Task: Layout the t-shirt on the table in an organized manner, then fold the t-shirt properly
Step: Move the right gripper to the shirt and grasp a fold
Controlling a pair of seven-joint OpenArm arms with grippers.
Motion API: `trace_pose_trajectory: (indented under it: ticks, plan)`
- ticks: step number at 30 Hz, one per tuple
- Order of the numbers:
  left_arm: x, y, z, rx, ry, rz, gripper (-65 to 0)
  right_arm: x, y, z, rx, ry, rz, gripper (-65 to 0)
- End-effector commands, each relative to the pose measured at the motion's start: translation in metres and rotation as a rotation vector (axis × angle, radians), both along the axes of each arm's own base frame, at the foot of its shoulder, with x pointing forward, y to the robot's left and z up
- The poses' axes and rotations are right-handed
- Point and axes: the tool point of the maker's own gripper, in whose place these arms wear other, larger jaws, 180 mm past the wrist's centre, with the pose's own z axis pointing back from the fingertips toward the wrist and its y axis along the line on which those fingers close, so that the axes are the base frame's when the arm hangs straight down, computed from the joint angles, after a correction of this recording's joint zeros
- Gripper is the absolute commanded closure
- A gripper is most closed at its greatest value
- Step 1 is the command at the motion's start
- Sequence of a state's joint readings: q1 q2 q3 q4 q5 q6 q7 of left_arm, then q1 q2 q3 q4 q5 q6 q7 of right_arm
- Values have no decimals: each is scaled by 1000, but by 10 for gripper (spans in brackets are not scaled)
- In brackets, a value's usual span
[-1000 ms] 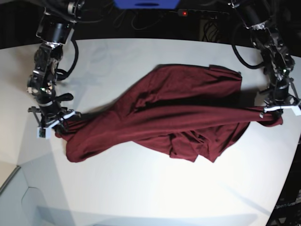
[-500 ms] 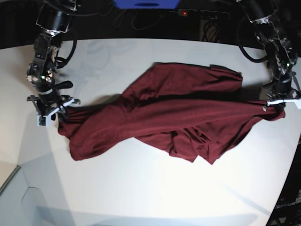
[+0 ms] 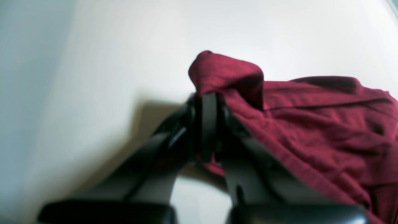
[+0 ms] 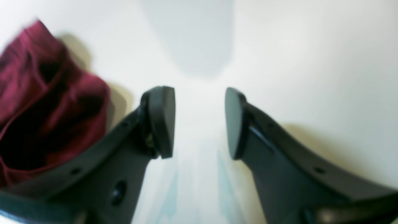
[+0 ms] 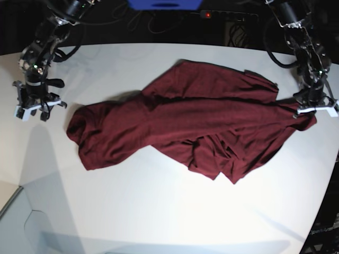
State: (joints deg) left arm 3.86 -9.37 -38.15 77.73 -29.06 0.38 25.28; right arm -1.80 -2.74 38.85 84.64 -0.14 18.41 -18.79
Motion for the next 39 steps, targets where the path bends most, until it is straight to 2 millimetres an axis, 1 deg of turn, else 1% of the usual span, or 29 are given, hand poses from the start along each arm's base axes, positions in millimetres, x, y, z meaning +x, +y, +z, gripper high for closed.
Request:
trace_pose_trajectory:
  ticks: [1, 3, 5, 7, 9, 11, 13, 14, 15, 17, 18, 20, 22, 23, 26, 28, 30, 32, 35, 37, 38, 39]
  plan:
    - [12, 7, 21, 34, -60, 0, 0, 9, -5, 17, -24, -58, -1, -271]
    - [17, 7, 25, 34, -72, -1, 0, 6, -7, 25, -45, -69, 0, -268]
    - [20, 7, 27, 33, -80, -2, 0, -3, -4, 34, -79, -72, 17, -267]
    - [22, 7, 29, 33, -84, -2, 0, -3, 30, 41, -82, -86, 124, -267]
    - [25, 6, 31, 31, -94, -1, 0, -4, 71, 48, -76, -99, 277, -267]
    - [34, 1, 36, 23, -113, -13, 0, -5, 118, 50, -46, -112, 439, -265]
    - [40, -3, 40, 2, -137, -23, 0, -9, 168, 47, -2, -116, 613, -264]
    - [43, -6, 42, -9, -148, -32, 0, -11, 187, 46, 18, -118, 673, -261]
    - [47, -9, 44, -22, -159, -41, 0, -13, 199, 45, 32, -118, 706, -251]
    - [60, -11, 60, -27, -206, -58, 0, -13, 220, 46, 52, -126, 758, -211]
    - [64, -13, 66, -28, -222, -68, 0, -13, 229, 45, 63, -124, 781, -179]
    - [78, -24, 76, -32, -248, -106, 0, -12, 248, 41, 91, -123, 827, -104]
    - [89, -33, 96, -13, -291, -142, 0, -11, 271, 40, 115, -128, 886, -23]
    - [91, -37, 106, 0, -314, -154, 0, -12, 279, 38, 126, -125, 909, 0]
    - [95, -44, 131, 27, -372, -176, 0, -18, 306, 29, 169, -105, 973, 0]
    - [96, -46, 142, 40, -398, -182, 0, -18, 328, 26, 195, -104, 1030, 0]
    - [99, -48, 155, 50, -427, -187, 0, -21, 345, 20, 220, -88, 1072, 0]
    - [102, -48, 161, 52, -442, -187, 0, -26, 362, 11, 247, -63, 1114, 0]
    - [103, -47, 161, 56, -441, -187, 0, -32, 390, -2, 280, -24, 1195, 0]
    - [102, -46, 160, 56, -438, -187, 0, -34, 401, -8, 294, -6, 1227, 0]
    - [101, -46, 159, 57, -434, -187, 0, -35, 411, -10, 307, 0, 1247, 0]
    - [101, -46, 157, 62, -427, -186, 0, -34, 415, -12, 315, 8, 1254, 0]
